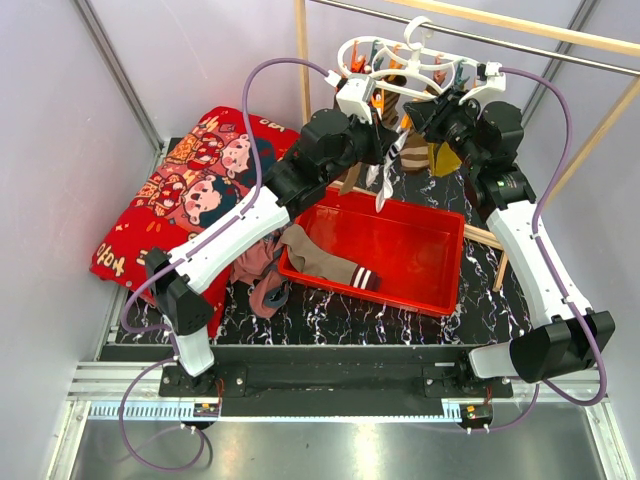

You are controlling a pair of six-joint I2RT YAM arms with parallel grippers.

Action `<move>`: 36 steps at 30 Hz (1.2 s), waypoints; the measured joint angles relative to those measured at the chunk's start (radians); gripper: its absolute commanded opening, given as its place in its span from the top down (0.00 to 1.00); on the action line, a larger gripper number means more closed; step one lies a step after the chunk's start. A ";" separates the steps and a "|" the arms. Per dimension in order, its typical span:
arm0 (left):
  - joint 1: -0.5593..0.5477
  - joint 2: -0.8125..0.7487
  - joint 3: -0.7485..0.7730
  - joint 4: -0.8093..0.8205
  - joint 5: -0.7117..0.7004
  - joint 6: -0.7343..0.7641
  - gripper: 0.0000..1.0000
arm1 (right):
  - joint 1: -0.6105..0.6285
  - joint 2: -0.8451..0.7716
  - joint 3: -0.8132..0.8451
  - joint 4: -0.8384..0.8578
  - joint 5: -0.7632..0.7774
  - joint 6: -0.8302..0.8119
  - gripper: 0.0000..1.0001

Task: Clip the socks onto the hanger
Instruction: Clamp the sock onto the hanger.

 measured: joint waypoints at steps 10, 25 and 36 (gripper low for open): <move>-0.001 0.001 0.000 -0.012 -0.040 0.006 1.00 | 0.001 0.000 0.001 0.000 0.000 -0.002 1.00; -0.001 0.014 0.000 -0.021 -0.072 0.021 1.00 | 0.002 0.000 0.002 -0.004 0.024 -0.020 1.00; -0.007 0.014 0.000 -0.021 -0.071 0.021 1.00 | 0.002 0.000 0.002 -0.004 0.024 -0.022 1.00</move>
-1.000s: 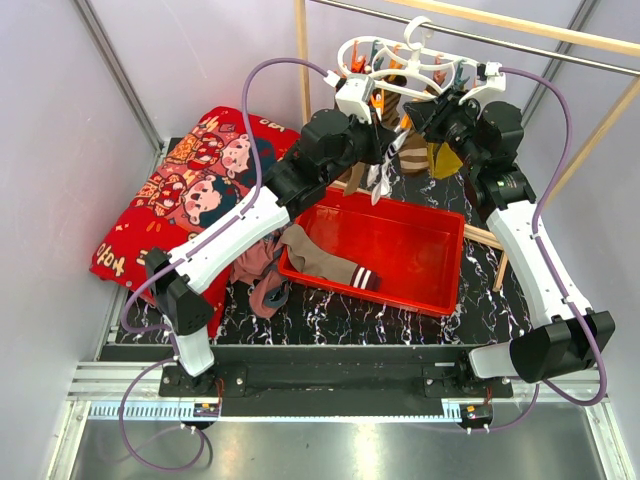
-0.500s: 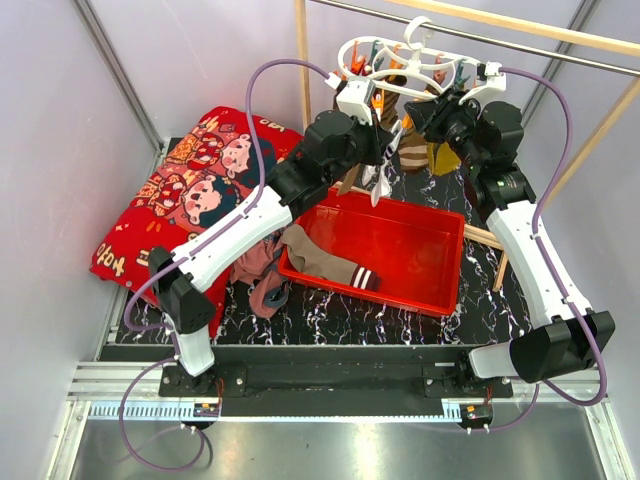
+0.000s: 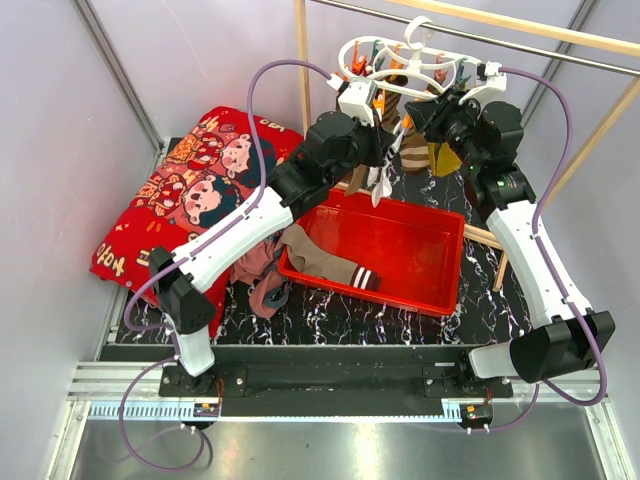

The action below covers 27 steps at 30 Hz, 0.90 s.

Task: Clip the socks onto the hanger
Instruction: Clamp the sock onto the hanger.

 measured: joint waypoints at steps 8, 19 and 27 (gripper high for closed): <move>0.000 0.000 0.000 0.001 0.000 0.000 1.00 | 0.000 0.000 0.000 0.000 0.000 0.000 1.00; 0.000 0.000 0.015 0.005 0.000 0.000 1.00 | 0.000 0.006 0.000 0.002 0.001 0.000 1.00; -0.004 0.000 0.021 0.008 0.000 0.000 1.00 | 0.002 0.011 -0.001 0.006 -0.001 0.000 1.00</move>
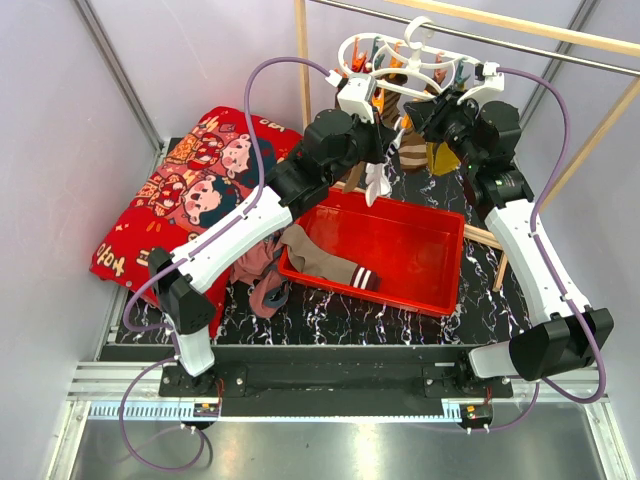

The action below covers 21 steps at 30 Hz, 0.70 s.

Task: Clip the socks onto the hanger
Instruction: Clamp the sock onto the hanger.

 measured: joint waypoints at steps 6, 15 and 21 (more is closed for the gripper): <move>-0.001 0.000 0.000 0.000 0.000 0.000 1.00 | 0.001 0.000 0.000 0.002 0.000 0.001 1.00; -0.005 0.000 0.029 0.008 0.000 0.000 1.00 | 0.003 0.001 -0.003 0.008 0.001 0.004 1.00; -0.013 0.000 0.032 0.010 0.001 0.000 1.00 | 0.007 0.002 -0.005 0.011 0.002 0.004 0.83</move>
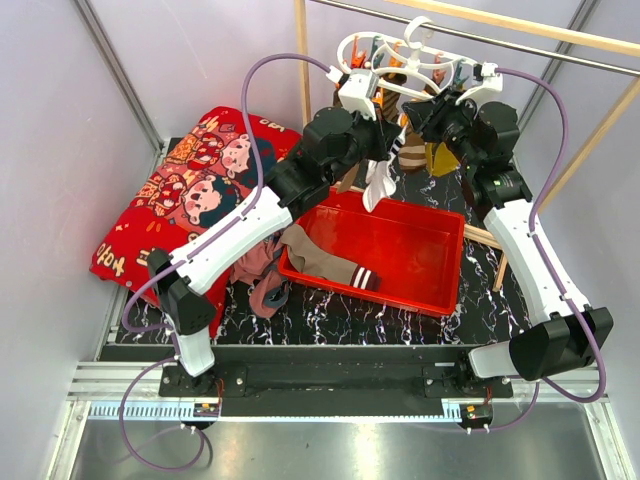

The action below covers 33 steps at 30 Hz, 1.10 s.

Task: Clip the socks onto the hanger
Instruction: Clamp the sock onto the hanger.

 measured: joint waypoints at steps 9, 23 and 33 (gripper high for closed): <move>-0.001 0.000 0.013 -0.001 -0.005 0.004 1.00 | 0.004 -0.003 -0.025 -0.014 0.001 0.002 0.25; 0.014 -0.003 -0.044 0.016 -0.027 0.009 1.00 | 0.005 -0.202 -0.051 -0.131 -0.011 -0.073 0.08; 0.053 -0.015 -0.063 0.014 -0.023 0.016 1.00 | -0.019 -0.242 -0.032 -0.235 0.032 -0.287 0.16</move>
